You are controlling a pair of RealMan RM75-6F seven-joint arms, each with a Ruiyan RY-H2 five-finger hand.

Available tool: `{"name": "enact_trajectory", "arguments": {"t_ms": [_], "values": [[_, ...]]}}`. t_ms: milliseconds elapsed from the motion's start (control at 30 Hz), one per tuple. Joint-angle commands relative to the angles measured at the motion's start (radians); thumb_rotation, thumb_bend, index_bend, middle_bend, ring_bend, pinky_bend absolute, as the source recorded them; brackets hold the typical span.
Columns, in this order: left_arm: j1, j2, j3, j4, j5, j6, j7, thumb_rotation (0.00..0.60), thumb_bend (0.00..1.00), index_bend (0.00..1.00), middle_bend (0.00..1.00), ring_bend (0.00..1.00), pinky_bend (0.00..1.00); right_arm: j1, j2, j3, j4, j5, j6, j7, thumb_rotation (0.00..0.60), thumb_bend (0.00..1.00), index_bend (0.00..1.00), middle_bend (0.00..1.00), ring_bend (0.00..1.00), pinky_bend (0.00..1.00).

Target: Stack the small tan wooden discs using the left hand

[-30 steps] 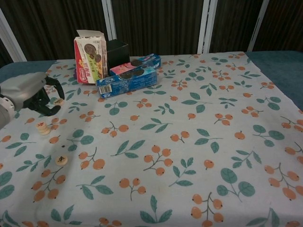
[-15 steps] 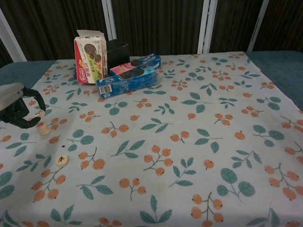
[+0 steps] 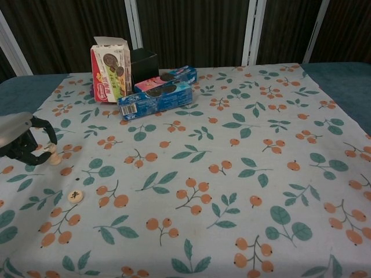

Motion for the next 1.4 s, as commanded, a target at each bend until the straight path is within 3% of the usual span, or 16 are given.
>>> {"name": "enact_trajectory", "arguments": {"t_ms": [33,1200,1300,1400], "values": [[-0.001,-0.003,-0.002,0.008,-0.004,-0.005,-0.001,0.6,0.42,0.47,1.0,1.0,1.0,0.0,0.0,0.0,0.0,0.001,0.0,0.001,0.6,0.19,0.0,0.0,0.0,0.0],[0.0,-0.003,-0.006,0.033,-0.005,-0.03,-0.006,0.6,0.42,0.39,1.0,1.0,1.0,0.0,-0.002,0.001,0.001,0.002,-0.001,-0.005,0.6,0.19,0.0,0.0,0.0,0.0],[0.012,0.013,-0.001,-0.009,0.044,0.01,-0.029,0.6,0.42,0.38,1.0,1.0,1.0,0.0,-0.002,0.001,0.0,0.002,0.0,-0.005,0.6,0.19,0.0,0.0,0.0,0.0],[0.053,0.065,0.041,-0.103,0.154,0.075,-0.092,0.6,0.42,0.37,1.0,1.0,1.0,-0.001,-0.002,-0.001,0.001,-0.002,0.003,-0.004,0.6,0.19,0.0,0.0,0.0,0.0]]}}
